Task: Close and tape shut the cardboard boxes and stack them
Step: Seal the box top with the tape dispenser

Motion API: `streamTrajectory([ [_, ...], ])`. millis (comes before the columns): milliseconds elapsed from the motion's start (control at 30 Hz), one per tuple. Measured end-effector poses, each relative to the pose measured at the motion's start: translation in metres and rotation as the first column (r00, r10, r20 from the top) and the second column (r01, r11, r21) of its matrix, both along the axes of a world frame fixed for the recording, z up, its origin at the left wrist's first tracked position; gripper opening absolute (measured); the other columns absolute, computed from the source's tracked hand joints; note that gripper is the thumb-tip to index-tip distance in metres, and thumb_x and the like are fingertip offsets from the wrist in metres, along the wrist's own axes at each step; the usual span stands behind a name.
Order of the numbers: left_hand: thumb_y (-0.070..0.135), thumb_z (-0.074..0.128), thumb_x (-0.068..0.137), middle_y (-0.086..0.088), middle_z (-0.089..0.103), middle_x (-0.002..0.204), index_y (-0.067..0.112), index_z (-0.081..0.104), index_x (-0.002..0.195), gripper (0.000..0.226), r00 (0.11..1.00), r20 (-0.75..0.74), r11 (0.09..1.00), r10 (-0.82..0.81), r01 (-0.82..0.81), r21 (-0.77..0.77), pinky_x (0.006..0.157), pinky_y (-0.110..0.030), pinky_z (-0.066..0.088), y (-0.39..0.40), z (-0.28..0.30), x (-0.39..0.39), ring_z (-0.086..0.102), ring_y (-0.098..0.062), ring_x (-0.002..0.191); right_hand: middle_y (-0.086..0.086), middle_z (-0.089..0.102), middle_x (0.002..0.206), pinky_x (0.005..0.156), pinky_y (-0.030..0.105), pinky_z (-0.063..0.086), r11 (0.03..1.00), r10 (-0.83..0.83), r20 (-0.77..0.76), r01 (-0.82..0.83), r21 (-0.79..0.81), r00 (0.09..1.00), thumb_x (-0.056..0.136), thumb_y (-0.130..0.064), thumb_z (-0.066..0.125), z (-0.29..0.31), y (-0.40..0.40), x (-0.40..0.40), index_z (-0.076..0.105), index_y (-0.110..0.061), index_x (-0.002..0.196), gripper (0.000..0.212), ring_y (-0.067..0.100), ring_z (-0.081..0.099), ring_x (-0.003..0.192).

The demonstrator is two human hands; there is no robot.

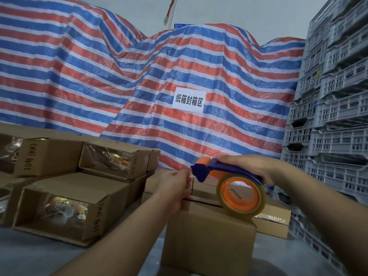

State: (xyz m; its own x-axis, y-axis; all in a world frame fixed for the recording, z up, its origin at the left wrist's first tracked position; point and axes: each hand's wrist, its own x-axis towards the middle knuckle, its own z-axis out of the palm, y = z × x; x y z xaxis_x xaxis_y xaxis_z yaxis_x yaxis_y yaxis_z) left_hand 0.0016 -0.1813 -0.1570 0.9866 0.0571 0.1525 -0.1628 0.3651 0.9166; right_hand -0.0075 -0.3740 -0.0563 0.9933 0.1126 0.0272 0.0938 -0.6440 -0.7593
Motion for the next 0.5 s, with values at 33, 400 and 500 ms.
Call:
streamTrajectory([
  [33,0.012,0.055,0.097,-0.001,0.050,0.062,0.006,0.059,0.092,0.009,1.000,-0.025,0.999,0.017,-0.018,-0.040,0.074,-0.033,0.054,0.001,0.000,0.001,0.047,-0.013,0.059,0.006,0.076,0.080,0.053,0.021,0.053,1.000,-0.004,-0.023,0.004,-0.003,1.000,0.087,-0.055,0.064,0.003,-0.003,-0.001,0.060,-0.008,0.113,0.053,0.012,0.071,0.060],
  [400,0.013,0.054,0.098,-0.009,0.056,0.081,0.004,0.060,0.099,0.011,0.984,-0.109,0.907,0.142,-0.173,-0.385,0.061,-0.027,0.050,-0.002,-0.006,-0.001,0.054,-0.015,0.067,0.003,0.075,0.079,0.057,0.020,0.054,0.986,0.070,-0.034,-0.074,-0.151,0.997,0.092,-0.055,0.060,0.006,0.002,0.004,0.059,-0.010,0.114,0.050,0.011,0.070,0.062],
  [500,0.016,0.052,0.097,-0.012,0.053,0.072,0.006,0.058,0.081,0.019,0.956,-0.064,0.949,0.288,-0.294,-0.112,0.055,-0.030,0.040,0.010,-0.016,0.000,0.047,-0.019,0.062,0.001,0.075,0.082,0.062,0.019,0.054,0.969,0.104,-0.057,-0.114,-0.219,0.993,0.092,-0.056,0.060,0.006,0.007,0.010,0.057,-0.013,0.115,0.049,0.010,0.070,0.066],
])
